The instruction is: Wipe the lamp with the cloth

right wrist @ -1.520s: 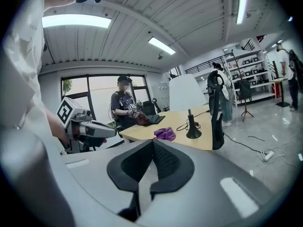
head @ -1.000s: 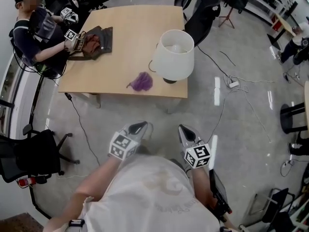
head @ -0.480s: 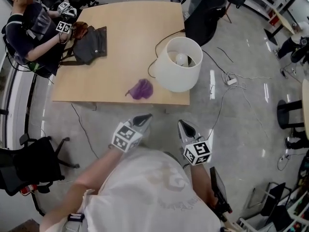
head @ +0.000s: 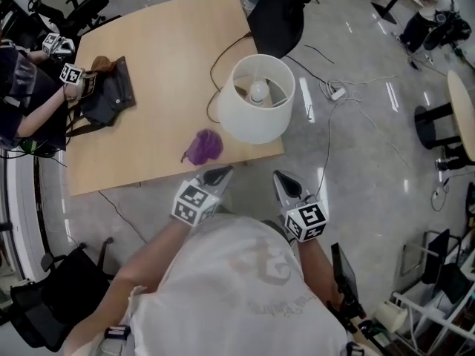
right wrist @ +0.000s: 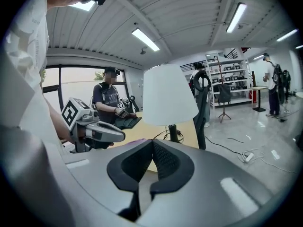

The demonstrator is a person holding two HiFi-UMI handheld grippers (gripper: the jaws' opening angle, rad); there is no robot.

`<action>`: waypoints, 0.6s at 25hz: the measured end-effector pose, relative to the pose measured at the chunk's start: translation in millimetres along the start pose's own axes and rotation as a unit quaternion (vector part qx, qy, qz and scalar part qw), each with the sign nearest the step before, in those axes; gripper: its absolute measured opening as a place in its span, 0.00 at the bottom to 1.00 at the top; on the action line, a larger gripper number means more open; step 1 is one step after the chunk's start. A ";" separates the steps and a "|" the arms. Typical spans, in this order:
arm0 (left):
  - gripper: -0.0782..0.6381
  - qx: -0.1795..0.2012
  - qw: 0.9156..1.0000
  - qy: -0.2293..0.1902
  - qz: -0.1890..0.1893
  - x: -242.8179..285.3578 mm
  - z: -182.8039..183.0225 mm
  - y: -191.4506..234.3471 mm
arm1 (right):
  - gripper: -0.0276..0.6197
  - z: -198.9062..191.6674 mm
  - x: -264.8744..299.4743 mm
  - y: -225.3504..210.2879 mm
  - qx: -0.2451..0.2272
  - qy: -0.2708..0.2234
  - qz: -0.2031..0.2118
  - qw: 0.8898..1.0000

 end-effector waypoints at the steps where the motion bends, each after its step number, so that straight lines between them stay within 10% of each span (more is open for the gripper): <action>1: 0.11 0.004 1.000 0.002 -0.008 4.7 4.3 1.2 | 0.06 2.4 -1.7 -3.3 0.002 0.000 -0.010 1.000; 15: 0.11 -0.002 0.999 0.015 -0.035 21.4 14.2 17.0 | 0.06 15.6 -6.7 -21.5 0.015 0.011 -0.050 0.999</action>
Point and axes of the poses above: the fingertips, and each gripper's own axes: x forward along the fingers, y to its left, z out of its top, the point moved 3 cm from there along -x, backward along the fingers, and after that the axes turned 15 degrees about y, right-handed, at the moved point
